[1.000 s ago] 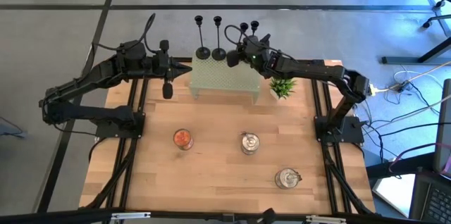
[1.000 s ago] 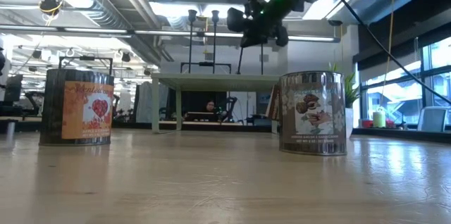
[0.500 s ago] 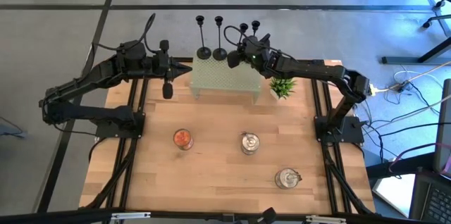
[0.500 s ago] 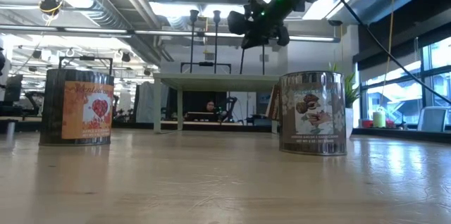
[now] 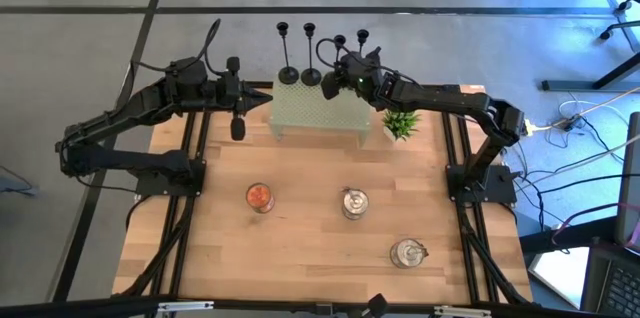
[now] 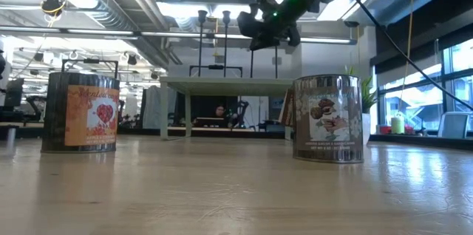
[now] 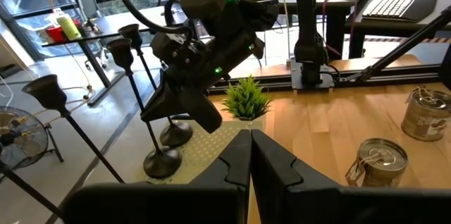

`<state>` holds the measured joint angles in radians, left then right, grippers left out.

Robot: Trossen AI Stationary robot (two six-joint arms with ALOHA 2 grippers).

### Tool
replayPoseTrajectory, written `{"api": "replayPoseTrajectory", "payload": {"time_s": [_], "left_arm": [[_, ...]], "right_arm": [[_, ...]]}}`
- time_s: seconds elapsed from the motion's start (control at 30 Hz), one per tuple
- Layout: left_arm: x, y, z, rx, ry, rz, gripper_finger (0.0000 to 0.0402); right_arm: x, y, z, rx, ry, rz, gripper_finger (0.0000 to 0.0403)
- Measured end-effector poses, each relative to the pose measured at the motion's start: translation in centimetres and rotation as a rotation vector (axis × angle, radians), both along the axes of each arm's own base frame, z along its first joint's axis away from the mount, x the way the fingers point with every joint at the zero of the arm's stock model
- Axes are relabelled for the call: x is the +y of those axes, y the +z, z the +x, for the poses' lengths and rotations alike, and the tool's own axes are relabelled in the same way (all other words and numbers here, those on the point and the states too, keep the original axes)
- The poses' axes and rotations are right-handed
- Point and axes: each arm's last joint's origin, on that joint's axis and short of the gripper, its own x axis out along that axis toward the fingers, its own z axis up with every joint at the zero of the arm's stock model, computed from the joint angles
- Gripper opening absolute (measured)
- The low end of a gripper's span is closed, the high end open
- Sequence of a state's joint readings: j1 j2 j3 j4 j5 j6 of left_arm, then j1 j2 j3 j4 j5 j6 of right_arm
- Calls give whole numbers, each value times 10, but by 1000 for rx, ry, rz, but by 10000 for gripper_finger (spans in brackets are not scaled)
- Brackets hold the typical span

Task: Pick & Place candle stick holders
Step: Put the candle holder on the shelf aligned with the other candle holders

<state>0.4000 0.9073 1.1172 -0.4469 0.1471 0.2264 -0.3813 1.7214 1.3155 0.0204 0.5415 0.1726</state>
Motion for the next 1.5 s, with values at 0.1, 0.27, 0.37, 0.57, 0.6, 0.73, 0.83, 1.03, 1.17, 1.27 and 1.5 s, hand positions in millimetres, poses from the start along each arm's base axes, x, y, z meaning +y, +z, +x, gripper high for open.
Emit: {"api": "replayPoseTrajectory", "payload": {"time_s": [0.1, 0.27, 0.37, 0.57, 0.6, 0.73, 0.83, 1.03, 1.17, 1.27, 1.5], "left_arm": [[0, 0, 0, -1, 1, -2, 6], [0, 0, 0, 1, 1, -4, 6], [0, 0, 0, 1, 1, -5, 6], [0, 0, 0, 1, 1, -5, 6], [0, 0, 0, 1, 1, -4, 6], [0, 0, 0, 1, 1, -4, 6], [0, 0, 0, 1, 1, -4, 6], [0, 0, 0, 0, 1, -4, 6], [0, 0, 0, -1, 1, -4, 6], [0, 0, 0, -1, 1, -4, 6], [0, 0, 0, -2, 1, -3, 6]], "right_arm": [[0, 0, 0, -12, -6, 12, 30], [0, -1, 0, -12, -8, 17, 30], [0, -1, 0, -8, -7, 15, 30], [0, -1, 0, 3, -1, 8, 30], [0, -1, 0, 5, 2, 6, 30], [0, -1, 0, 9, 4, 3, 30], [0, -1, 0, 12, 5, 2, 30], [-1, 0, 0, 5, 2, -1, 30], [-1, 0, 0, 0, 4, -2, 30], [-1, 0, 0, 1, 4, -1, 30], [-1, 0, 0, 0, 4, -2, 30]]}}
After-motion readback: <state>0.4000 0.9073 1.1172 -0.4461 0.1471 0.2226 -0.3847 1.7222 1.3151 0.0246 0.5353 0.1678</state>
